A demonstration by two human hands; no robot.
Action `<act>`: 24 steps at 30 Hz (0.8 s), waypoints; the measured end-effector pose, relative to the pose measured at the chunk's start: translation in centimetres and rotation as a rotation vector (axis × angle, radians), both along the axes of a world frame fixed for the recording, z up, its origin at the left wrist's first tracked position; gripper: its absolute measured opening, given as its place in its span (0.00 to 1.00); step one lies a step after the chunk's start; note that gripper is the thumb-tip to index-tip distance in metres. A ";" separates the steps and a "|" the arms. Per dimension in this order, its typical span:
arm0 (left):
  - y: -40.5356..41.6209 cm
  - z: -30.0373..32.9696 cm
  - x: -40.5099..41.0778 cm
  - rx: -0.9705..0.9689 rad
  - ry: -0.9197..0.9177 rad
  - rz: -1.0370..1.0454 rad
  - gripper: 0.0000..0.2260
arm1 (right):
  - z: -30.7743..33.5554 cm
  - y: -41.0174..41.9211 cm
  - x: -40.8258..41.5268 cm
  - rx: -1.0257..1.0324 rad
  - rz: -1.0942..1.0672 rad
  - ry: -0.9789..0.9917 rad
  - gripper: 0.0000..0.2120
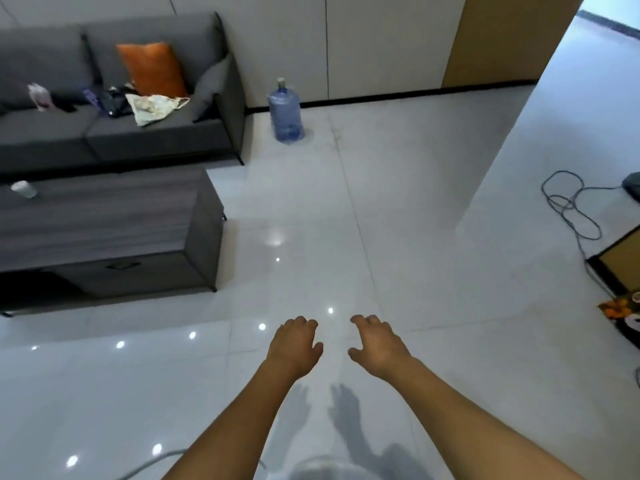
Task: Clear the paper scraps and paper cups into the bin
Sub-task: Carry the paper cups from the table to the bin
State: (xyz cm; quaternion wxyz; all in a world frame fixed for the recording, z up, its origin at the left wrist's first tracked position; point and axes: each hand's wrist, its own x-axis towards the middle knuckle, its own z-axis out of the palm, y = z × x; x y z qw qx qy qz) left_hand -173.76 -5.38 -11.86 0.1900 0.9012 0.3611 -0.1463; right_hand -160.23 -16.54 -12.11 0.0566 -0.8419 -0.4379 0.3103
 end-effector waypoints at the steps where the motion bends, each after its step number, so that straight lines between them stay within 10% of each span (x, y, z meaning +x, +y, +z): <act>1: 1.5 -0.1 0.4 -0.003 -0.001 0.022 0.21 | 0.0 1.8 0.8 0.002 0.021 -0.003 0.29; 24: 47.0 -0.2 24.8 -0.048 -0.097 0.380 0.22 | -0.4 49.6 30.5 -0.031 0.279 0.040 0.30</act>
